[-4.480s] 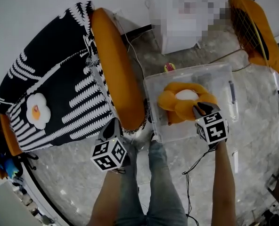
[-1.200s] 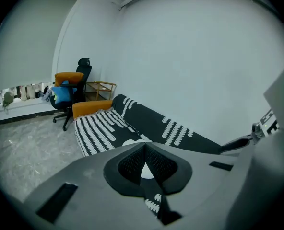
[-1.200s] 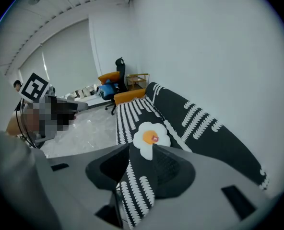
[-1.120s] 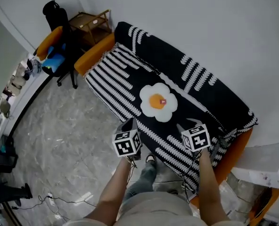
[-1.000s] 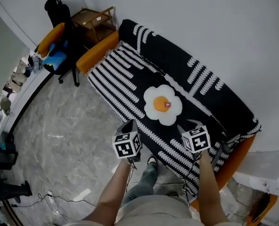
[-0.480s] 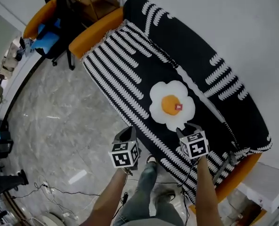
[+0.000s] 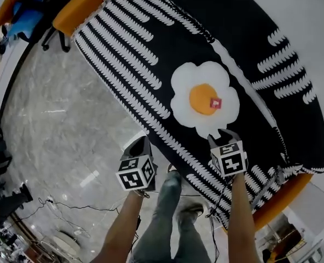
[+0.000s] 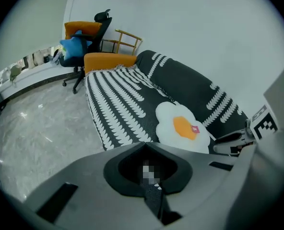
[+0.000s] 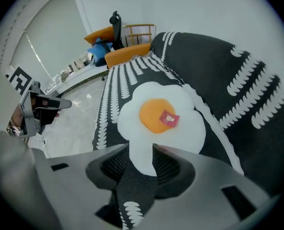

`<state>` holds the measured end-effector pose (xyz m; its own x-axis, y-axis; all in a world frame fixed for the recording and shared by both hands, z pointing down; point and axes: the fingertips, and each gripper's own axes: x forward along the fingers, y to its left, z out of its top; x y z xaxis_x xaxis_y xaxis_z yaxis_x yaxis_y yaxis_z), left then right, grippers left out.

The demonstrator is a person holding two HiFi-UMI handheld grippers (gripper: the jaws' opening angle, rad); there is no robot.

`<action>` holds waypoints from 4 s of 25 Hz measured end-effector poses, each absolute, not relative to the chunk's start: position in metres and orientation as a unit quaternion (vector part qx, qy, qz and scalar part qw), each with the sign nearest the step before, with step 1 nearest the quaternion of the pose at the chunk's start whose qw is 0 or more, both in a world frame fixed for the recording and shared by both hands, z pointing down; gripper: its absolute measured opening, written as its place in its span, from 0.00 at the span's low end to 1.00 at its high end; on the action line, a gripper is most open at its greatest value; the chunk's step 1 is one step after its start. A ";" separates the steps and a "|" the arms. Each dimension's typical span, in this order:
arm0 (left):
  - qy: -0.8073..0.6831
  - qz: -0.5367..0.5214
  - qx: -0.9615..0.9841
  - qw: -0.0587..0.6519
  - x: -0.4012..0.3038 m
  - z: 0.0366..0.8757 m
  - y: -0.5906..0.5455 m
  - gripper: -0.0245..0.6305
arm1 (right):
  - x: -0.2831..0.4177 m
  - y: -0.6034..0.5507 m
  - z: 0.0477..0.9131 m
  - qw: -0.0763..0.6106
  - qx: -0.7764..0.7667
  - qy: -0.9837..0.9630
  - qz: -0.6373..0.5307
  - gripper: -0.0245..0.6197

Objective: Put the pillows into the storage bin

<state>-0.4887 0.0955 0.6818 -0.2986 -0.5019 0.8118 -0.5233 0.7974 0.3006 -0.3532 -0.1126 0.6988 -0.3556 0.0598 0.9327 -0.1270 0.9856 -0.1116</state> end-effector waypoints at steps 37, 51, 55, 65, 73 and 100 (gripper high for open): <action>-0.800 -0.005 0.313 0.512 -0.486 0.719 0.093 0.05 | -0.361 -0.133 0.739 0.587 0.060 -0.806 0.049 0.05; -0.802 -0.032 0.347 0.485 -0.476 0.634 0.064 0.05 | -0.371 -0.159 0.612 0.540 0.089 -0.837 0.020 0.05; -0.798 -0.032 0.369 0.475 -0.463 0.599 0.055 0.05 | -0.352 -0.157 0.573 0.533 0.096 -0.841 0.015 0.05; -0.780 -0.011 0.437 0.448 -0.410 0.514 0.037 0.05 | -0.262 -0.140 0.484 0.530 0.124 -0.839 0.020 0.05; -0.759 -0.002 0.509 0.407 -0.347 0.451 0.000 0.05 | -0.174 -0.145 0.411 0.511 0.168 -0.843 -0.005 0.05; -0.622 0.068 0.713 0.316 0.003 0.332 -0.081 0.05 | 0.230 -0.137 0.278 0.437 0.396 -0.805 0.058 0.05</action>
